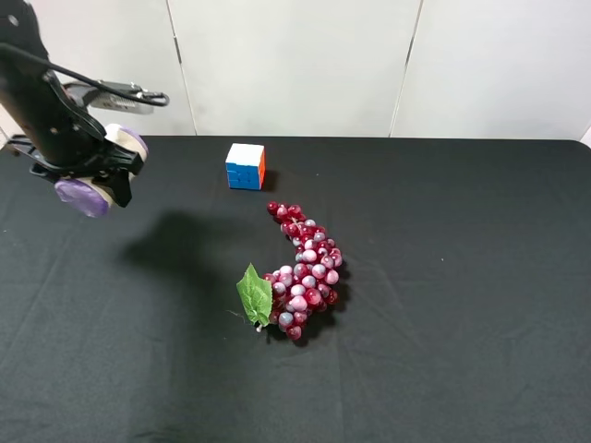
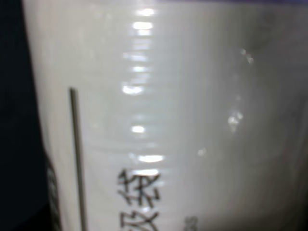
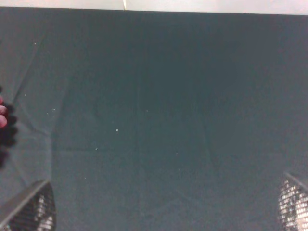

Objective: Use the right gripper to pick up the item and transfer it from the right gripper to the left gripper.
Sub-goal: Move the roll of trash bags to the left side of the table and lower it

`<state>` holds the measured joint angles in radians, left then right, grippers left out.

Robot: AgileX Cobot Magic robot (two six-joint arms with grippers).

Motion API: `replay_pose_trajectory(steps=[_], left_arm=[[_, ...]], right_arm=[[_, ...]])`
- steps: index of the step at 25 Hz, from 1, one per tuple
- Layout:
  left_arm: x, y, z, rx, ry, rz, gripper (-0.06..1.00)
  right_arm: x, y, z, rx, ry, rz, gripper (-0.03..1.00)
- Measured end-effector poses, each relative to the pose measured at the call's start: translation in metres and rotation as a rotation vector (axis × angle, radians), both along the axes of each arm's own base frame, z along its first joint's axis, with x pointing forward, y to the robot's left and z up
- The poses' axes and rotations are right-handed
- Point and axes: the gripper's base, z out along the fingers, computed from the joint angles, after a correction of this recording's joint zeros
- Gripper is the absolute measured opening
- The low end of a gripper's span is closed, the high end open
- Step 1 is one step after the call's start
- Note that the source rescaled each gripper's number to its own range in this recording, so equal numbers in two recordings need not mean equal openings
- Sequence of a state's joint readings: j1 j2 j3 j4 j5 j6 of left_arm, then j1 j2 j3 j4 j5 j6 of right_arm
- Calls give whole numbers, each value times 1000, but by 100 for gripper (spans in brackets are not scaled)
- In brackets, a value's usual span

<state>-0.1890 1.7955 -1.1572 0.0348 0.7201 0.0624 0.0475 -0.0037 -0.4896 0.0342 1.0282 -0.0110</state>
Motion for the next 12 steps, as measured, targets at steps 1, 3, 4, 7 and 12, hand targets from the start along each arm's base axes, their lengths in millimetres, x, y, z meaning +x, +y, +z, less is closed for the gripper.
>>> replay_pose_trajectory(steps=[1,3,4,7,12], left_arm=[[2,0,-5,-1,0,1,0],[6,-1,-13,-2,-2,1,0],[8,-2,-17,-2,0,1,0],[12,-2,-28,-2,-1,2,0],[14,-3,-37,-2,1,2,0]], right_arm=[[0,0,0,0,0,0,99],[0,0,0,0,0,0,99],[0,0,0,0,0,0,99],[0,0,0,0,0,0,99],[0,0,0,0,0,0,99]])
